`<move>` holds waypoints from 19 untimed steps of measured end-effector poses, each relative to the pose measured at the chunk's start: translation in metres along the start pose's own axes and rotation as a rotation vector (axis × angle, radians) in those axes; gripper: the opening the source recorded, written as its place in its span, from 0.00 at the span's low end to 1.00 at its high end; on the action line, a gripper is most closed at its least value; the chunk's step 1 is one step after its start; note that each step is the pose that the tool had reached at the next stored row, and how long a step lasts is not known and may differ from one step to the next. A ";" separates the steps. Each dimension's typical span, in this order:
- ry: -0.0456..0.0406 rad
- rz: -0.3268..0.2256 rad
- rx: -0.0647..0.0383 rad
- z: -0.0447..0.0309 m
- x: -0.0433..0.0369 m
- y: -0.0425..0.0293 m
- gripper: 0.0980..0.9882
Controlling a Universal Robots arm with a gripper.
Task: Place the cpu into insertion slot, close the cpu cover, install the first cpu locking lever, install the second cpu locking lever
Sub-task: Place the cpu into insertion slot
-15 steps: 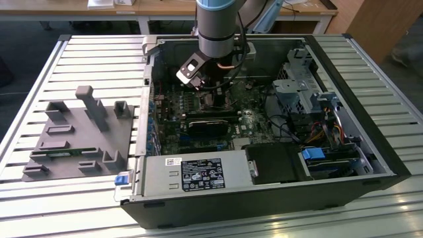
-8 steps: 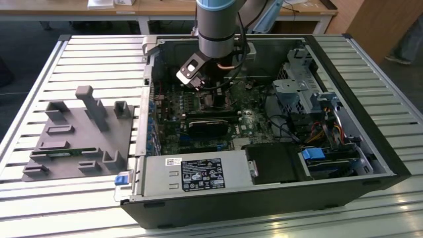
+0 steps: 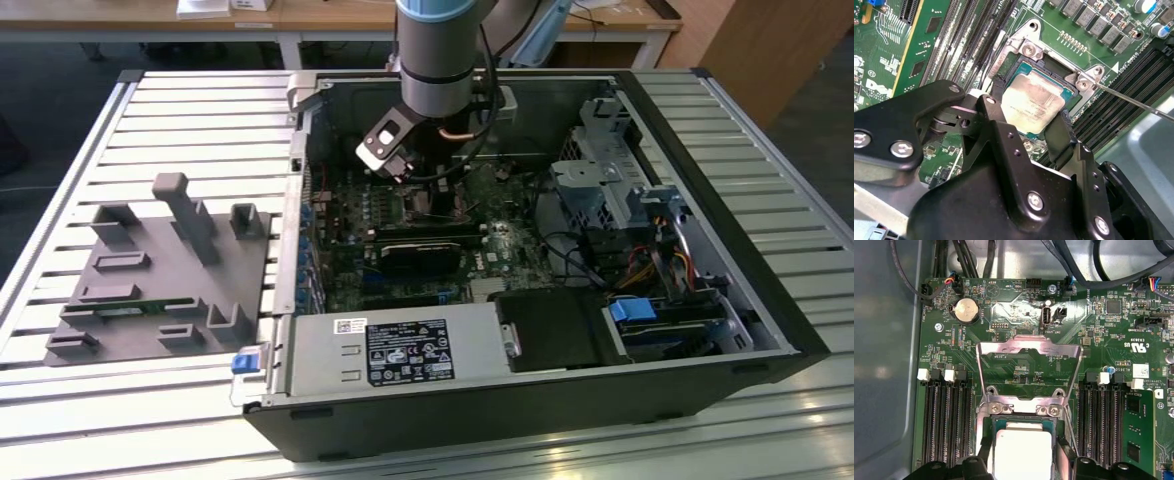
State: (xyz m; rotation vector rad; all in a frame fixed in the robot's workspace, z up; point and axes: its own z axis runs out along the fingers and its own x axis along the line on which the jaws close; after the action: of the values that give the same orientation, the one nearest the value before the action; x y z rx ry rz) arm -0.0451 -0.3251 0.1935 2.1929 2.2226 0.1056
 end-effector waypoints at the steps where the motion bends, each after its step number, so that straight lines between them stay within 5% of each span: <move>1: -0.0001 0.000 0.000 0.0000 0.0000 0.0000 0.57; 19: 0.0003 0.001 0.000 -0.0067 0.0002 0.0004 0.57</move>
State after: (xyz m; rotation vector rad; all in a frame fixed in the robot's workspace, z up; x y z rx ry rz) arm -0.0451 -0.3252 0.2002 2.1941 2.2220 0.1057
